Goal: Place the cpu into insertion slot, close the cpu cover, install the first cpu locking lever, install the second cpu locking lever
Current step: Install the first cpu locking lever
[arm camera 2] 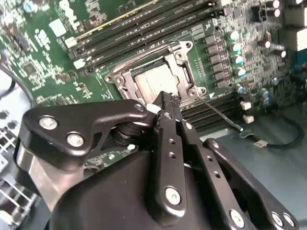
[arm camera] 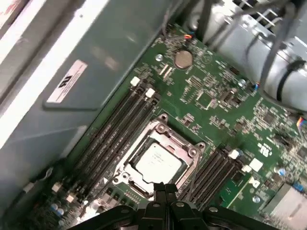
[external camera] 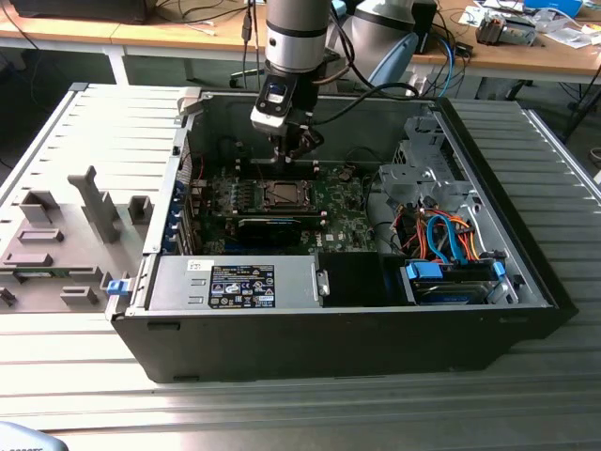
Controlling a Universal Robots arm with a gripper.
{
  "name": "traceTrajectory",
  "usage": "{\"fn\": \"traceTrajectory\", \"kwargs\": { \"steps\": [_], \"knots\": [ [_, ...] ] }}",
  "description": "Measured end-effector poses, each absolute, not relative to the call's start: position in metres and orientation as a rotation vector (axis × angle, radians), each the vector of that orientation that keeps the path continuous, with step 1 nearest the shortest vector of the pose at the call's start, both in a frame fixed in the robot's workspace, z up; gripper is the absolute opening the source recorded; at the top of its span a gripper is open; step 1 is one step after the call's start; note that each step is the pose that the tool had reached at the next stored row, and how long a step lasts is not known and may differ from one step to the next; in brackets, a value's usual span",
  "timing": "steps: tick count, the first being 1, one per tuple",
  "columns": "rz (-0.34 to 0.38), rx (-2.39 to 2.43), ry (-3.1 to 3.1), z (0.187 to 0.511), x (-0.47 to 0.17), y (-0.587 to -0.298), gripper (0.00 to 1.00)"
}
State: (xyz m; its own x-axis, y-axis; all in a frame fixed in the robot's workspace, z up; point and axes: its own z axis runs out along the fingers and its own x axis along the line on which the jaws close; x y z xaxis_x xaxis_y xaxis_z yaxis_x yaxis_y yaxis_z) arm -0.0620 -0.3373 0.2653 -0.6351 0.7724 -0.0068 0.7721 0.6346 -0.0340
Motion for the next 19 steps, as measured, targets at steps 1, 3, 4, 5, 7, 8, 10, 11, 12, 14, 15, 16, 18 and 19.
{"fn": "traceTrajectory", "kwargs": {
  "steps": [1,3,4,5,7,8,10,11,12,14,15,16,18,19],
  "knots": [
    [0.051,-1.254,-2.871,0.2653,-0.0620,-0.3373,0.11],
    [0.052,-1.194,-2.897,0.2653,-0.0620,-0.3373,0.11],
    [0.052,-1.177,-2.905,0.2653,-0.0620,-0.3373,0.11],
    [0.052,-1.158,-2.912,0.2653,-0.0620,-0.3373,0.11],
    [0.052,-1.119,-2.928,0.2653,-0.0620,-0.3373,0.11],
    [0.052,-1.104,-2.934,0.2653,-0.0620,-0.3373,0.11],
    [0.052,-1.053,-2.953,0.2653,-0.0620,-0.3373,0.11],
    [0.052,-1.042,-2.957,0.2653,-0.0620,-0.3373,0.11],
    [0.052,-1.029,-2.962,0.2653,-0.0620,-0.3373,0.11],
    [0.052,-1.011,-2.968,0.2653,-0.0620,-0.3373,0.11],
    [0.052,-1.004,-2.971,0.2653,-0.0620,-0.3373,0.11],
    [0.052,-0.996,-2.974,0.2653,-0.0620,-0.3373,0.11],
    [0.052,-0.972,-2.982,0.2653,-0.0620,-0.3373,0.11],
    [0.052,-0.964,-2.984,0.2653,-0.0620,-0.3373,0.11]
  ]
}}
